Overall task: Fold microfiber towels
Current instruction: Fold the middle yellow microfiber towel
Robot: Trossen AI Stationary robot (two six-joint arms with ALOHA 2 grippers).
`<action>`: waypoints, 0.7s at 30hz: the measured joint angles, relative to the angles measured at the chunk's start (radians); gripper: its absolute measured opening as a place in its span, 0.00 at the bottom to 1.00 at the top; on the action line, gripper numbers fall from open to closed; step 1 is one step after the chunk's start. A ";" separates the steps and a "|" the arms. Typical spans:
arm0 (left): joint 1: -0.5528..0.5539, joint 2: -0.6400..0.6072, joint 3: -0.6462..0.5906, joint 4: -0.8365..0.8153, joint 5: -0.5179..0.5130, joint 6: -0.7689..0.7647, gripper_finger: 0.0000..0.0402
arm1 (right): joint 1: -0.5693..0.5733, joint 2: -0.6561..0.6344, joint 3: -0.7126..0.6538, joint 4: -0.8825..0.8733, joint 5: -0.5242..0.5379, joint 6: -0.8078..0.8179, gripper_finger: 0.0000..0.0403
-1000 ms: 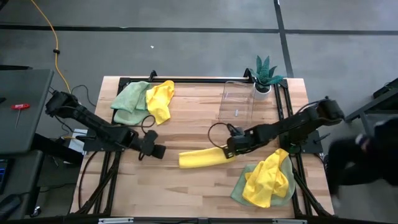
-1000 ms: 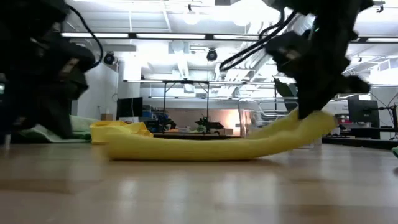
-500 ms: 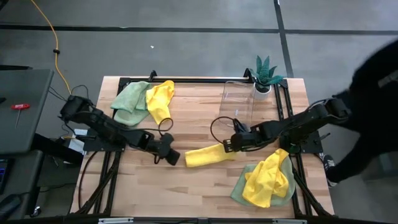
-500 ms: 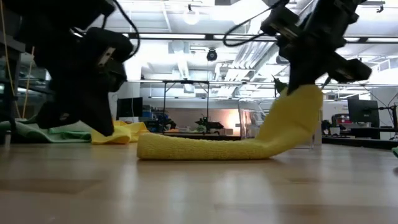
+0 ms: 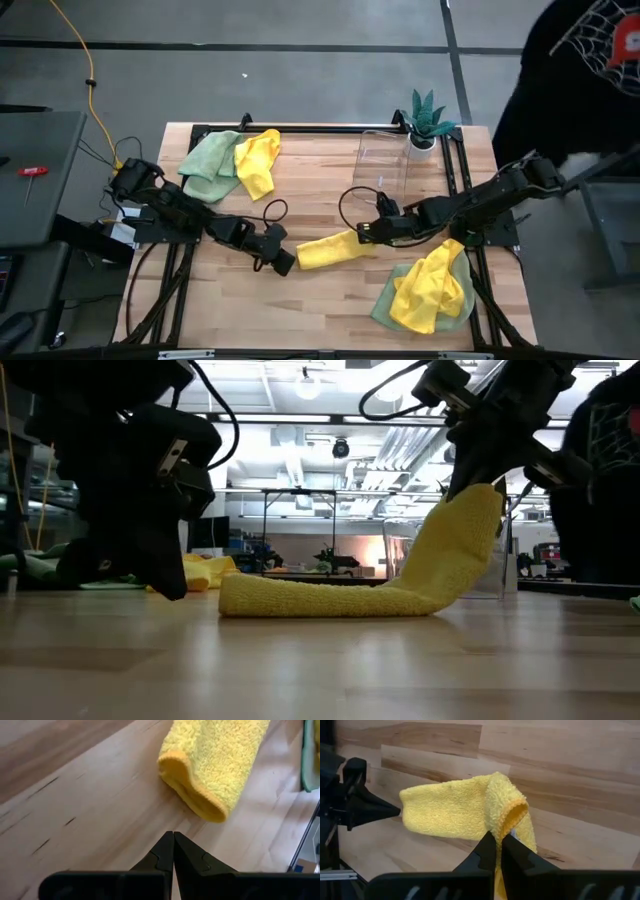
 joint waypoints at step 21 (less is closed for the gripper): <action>0.082 -0.010 0.000 -0.061 -0.021 0.143 0.00 | 0.147 0.000 0.000 -0.002 0.031 0.213 0.00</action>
